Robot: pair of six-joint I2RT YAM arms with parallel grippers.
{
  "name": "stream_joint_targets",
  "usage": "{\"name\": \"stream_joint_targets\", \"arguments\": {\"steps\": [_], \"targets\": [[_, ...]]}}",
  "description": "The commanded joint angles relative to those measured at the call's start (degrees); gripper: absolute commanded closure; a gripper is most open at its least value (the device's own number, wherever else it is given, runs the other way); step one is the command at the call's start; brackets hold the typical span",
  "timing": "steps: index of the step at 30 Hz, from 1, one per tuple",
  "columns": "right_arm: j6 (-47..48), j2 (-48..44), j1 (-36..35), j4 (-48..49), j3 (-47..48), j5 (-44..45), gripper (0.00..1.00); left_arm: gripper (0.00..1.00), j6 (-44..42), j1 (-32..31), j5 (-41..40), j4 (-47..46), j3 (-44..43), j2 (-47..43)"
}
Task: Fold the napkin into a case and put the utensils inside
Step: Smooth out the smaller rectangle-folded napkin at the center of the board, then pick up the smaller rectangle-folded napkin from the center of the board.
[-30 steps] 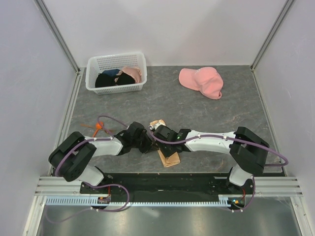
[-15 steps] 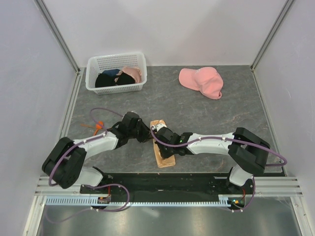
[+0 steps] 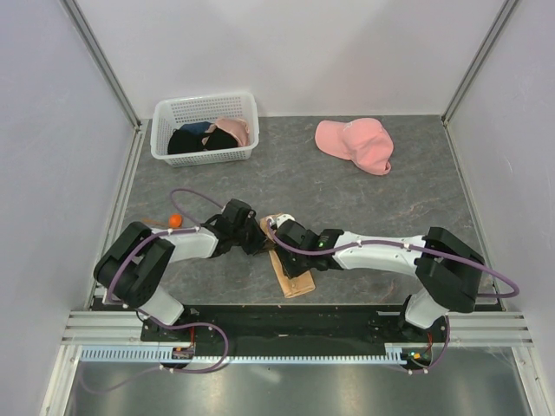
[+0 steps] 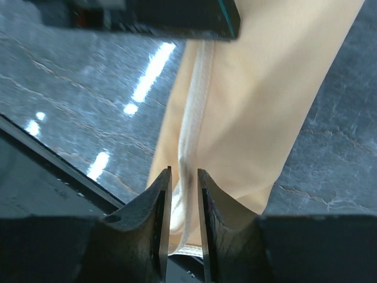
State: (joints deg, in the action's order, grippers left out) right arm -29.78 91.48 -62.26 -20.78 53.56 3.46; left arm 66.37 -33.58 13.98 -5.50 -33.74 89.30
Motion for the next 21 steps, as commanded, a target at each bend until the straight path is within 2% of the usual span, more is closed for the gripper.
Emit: {"name": "stream_joint_targets", "arguments": {"steps": [1, 4, 9, 16, 21], "targets": [[1.3, -0.9, -0.2, -2.0, 4.4, 0.8, 0.66, 0.93, -1.7, 0.3, -0.4, -1.3, 2.7, -1.6], [2.1, 1.0, -0.2, -2.2, 5.4, 0.6, 0.57, 0.93, -0.7, 0.3, -0.9, -1.6, 4.0, -3.2], [3.2, 3.7, -0.4, -2.3, 6.6, 1.5, 0.48, 0.94, 0.5, 0.3, -0.8, -2.1, 5.1, -4.3], [2.5, 6.9, -2.2, -2.7, 7.7, 2.5, 0.48, 0.94, 1.8, 0.2, -0.2, -3.5, 5.3, -4.2], [1.1, 7.2, -4.3, -3.1, 7.7, 6.5, 0.45, 0.94, 2.6, 0.2, -0.3, -4.0, 5.7, -4.1]]}}
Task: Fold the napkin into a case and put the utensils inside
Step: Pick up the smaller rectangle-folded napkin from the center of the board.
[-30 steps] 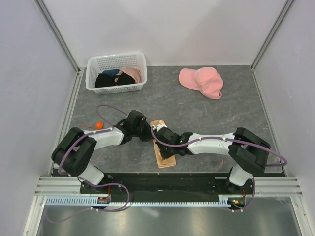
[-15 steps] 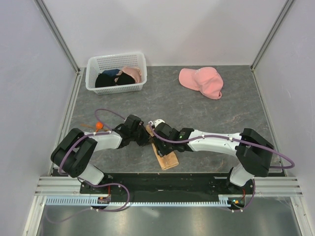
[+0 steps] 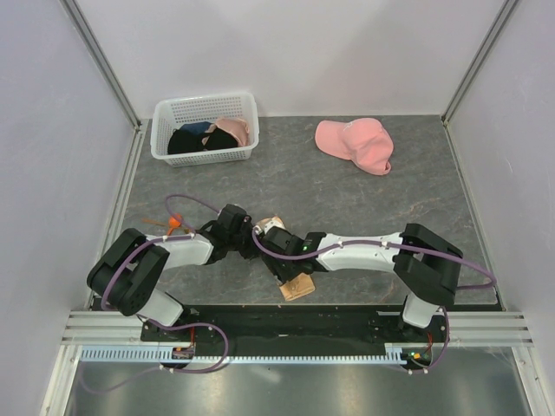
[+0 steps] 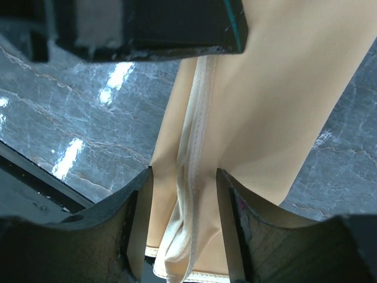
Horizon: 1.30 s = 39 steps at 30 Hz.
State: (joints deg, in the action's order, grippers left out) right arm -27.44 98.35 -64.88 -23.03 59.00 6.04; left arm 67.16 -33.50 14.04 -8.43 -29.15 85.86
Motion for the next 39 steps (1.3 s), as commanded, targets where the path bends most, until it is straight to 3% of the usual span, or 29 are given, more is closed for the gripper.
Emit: {"name": "stream_joint_targets", "arguments": {"steps": [1, 20, 22, 24, 28, 29, 32, 39], "targets": [[-1.5, 0.7, -2.4, -1.1, 2.4, 4.3, 0.44, 0.94, 2.0, 0.2, -0.2, -1.2, 1.1, -0.6], [-4.3, 8.1, -9.6, -8.4, 6.3, 18.2, 0.43, 0.94, 3.7, 0.2, -0.2, -1.7, 1.8, -1.0], [-4.5, 8.7, -9.9, -9.6, 6.7, 19.5, 0.48, 0.93, 3.7, 0.2, -0.1, -1.6, 1.8, -1.3], [-4.6, 8.0, -10.0, -9.8, 6.6, 20.8, 0.60, 0.91, 3.4, 0.2, -0.1, -0.7, 1.4, -1.8], [-4.6, 7.1, -10.0, -10.6, 6.7, 23.0, 0.75, 0.78, 2.1, 1.1, -0.7, 1.7, -0.1, -4.8], [-4.6, 7.0, -10.0, -10.9, 6.8, 23.6, 0.84, 0.75, 1.0, 1.6, -0.9, 3.0, -0.7, -5.7], [-4.5, 6.1, -9.9, -10.9, 7.1, 23.8, 0.97, 0.67, -2.3, 4.0, -0.9, 7.9, -3.1, -10.1], [-2.9, 1.0, -8.9, -8.4, 8.6, 19.4, 1.00, 0.60, -12.0, 9.4, -7.3, 27.2, -12.1, -23.6]]}}
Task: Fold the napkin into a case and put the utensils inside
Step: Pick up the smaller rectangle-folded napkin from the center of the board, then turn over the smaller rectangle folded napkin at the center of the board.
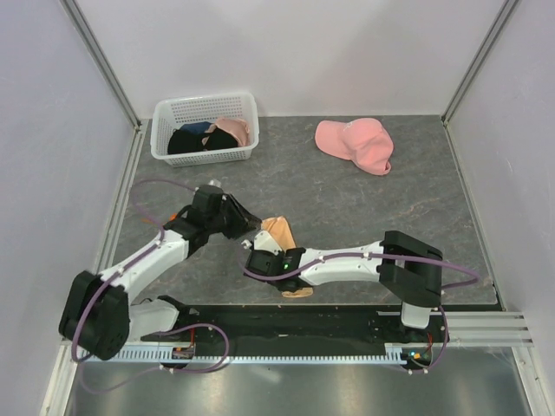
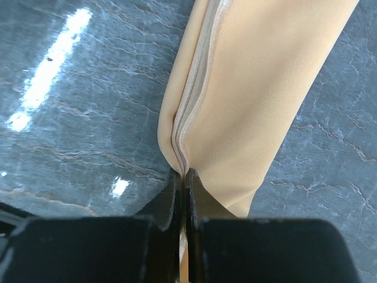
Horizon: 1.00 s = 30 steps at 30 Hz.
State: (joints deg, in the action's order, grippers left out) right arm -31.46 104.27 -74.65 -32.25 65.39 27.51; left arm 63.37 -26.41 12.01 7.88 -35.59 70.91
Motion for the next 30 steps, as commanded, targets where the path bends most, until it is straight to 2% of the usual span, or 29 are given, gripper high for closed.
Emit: {"name": "stream_joint_targets", "arguments": {"steps": [1, 6, 10, 15, 17, 19, 26, 30], "targets": [[1.5, -5.7, 1.3, 1.7, 2.1, -5.8, 1.00, 0.59, -9.8, 3.8, -6.7, 14.3, -6.9, -9.9], [2.5, -10.7, 5.9, 11.9, 1.0, -19.7, 1.00, 0.60, -13.6, 8.0, -9.9, 22.1, -9.2, -16.9], [1.4, -11.9, 9.0, 19.2, 0.0, -31.0, 1.00, 0.61, -15.6, 8.6, -11.7, 25.8, -9.5, -21.3], [-3.9, -12.6, 12.6, 35.3, -5.5, -46.0, 1.00, 0.62, -17.6, 8.7, -13.3, 29.9, -10.2, -24.0], [-8.8, -12.9, 14.3, 44.6, -9.9, -51.4, 1.00, 0.62, -17.9, 8.6, -13.9, 31.4, -10.7, -24.3], [-11.9, -13.0, 15.5, 53.4, -13.2, -53.7, 1.00, 0.63, -18.7, 8.6, -14.3, 31.8, -11.7, -24.4], [-22.9, -13.6, 21.4, 74.1, -29.8, -58.4, 1.00, 0.65, -22.9, 8.6, -12.6, 33.3, -16.0, -22.3], [-27.5, -13.6, 24.4, 83.3, -36.0, -60.4, 1.00, 0.71, -24.4, 8.5, -9.7, 33.6, -16.3, -18.1]]}}
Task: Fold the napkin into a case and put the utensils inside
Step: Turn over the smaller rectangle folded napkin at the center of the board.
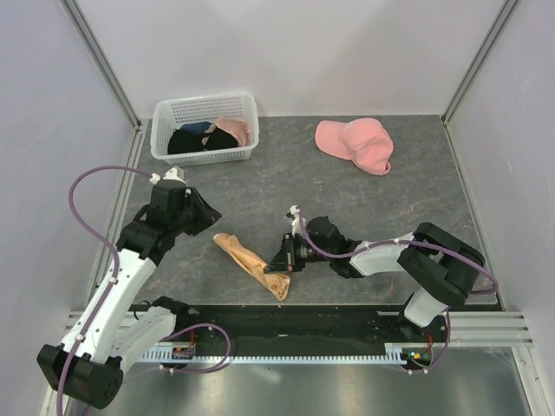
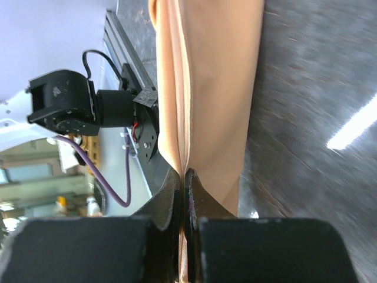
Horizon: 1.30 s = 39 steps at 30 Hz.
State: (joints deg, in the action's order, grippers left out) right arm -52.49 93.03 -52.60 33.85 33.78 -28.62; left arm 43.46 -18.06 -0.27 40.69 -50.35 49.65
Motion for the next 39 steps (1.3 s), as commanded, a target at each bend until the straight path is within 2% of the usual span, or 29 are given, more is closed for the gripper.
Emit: {"name": "stream_joint_targets", "arguments": {"steps": [1, 5, 10, 14, 22, 26, 30, 34, 39], "targets": [[-6.4, -2.9, 2.9, 17.3, -5.1, -3.9, 1.00, 0.72, -4.5, 0.0, 2.6, 0.5, -1.2, 3.7], [-7.4, -3.7, 5.5, 20.4, -10.3, -3.9, 1.00, 0.77, -4.4, -0.3, 3.5, -1.1, 1.6, 5.9], [-9.4, -4.6, 9.3, 24.4, -14.7, -4.2, 0.95, 0.80, -3.7, -2.8, 4.9, -4.4, 3.2, 11.3], [-10.3, -3.7, 10.6, 27.4, -16.7, -5.5, 0.96, 0.83, -2.1, -8.8, 2.9, -7.5, 1.8, 17.8], [-11.9, -5.1, 11.9, 30.0, -18.1, -5.2, 0.96, 0.83, 2.4, -15.6, 3.4, -14.4, 1.2, 28.7], [-12.1, -5.5, 12.1, 30.1, -19.4, -4.7, 0.96, 0.83, 3.7, -17.5, 1.1, -15.6, -1.0, 32.3], [-13.2, -5.1, 12.4, 33.2, -21.8, -3.8, 0.92, 0.84, 3.1, -18.3, 2.0, -16.3, -5.5, 36.9], [-14.4, -4.1, 13.0, 36.4, -24.5, -3.8, 0.92, 0.84, 3.7, -20.3, 2.1, -16.3, -9.2, 41.3], [-14.4, -6.0, 13.8, 35.4, -24.2, -5.3, 0.97, 0.81, 5.2, -20.4, -1.2, -16.3, -6.1, 36.8]]}}
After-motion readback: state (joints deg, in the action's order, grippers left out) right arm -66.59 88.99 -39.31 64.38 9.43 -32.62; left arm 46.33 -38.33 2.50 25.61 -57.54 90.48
